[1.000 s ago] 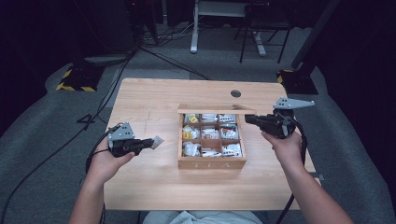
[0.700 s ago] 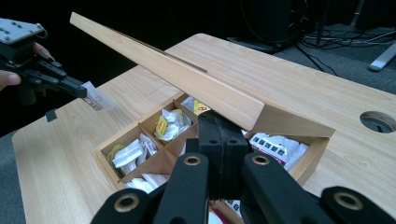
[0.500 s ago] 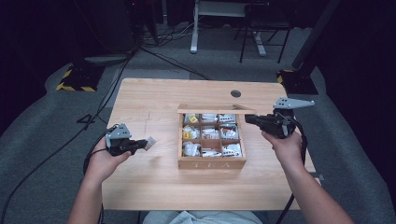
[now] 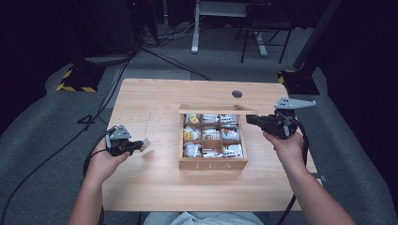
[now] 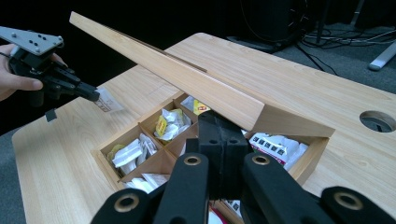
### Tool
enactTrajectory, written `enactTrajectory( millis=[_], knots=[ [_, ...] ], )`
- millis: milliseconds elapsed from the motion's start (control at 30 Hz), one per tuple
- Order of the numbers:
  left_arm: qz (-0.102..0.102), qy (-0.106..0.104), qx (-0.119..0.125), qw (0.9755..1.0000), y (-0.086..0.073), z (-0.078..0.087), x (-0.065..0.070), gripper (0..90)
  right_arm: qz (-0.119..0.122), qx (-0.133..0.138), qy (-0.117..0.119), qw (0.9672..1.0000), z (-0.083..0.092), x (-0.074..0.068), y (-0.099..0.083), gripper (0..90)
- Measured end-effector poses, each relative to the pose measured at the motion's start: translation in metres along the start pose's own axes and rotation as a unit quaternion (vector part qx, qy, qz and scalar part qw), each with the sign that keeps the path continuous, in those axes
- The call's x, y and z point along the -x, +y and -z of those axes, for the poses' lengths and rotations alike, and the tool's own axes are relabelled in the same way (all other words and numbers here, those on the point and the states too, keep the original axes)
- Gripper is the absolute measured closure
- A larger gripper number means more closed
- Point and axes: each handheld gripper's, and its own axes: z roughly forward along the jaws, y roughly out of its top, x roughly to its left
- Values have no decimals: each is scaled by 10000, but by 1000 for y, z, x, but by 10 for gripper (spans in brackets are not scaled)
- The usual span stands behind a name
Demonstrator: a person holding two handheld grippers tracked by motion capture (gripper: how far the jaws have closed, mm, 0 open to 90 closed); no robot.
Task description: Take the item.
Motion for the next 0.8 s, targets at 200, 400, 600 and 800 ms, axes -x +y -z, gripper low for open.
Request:
enactTrajectory(
  millis=[200, 400, 600, 800],
  knots=[
    [-83, 66, -114, 9999, -1, -4, -1, 894, -3, 11, 3, 10000, 0, 0, 0, 900],
    [-145, 104, -284, 9994, -1, -8, 2, 894, 5, 13, 8, 10000, 0, 0, -1, 900],
    [-89, 4, -317, 9995, -1, -12, 4, 853, 5, 13, 15, 10000, 0, 0, -1, 900],
    [-60, -138, -257, 9996, -1, -14, 5, 763, 7, 13, 20, 10000, 0, 0, -1, 900]
  ],
)
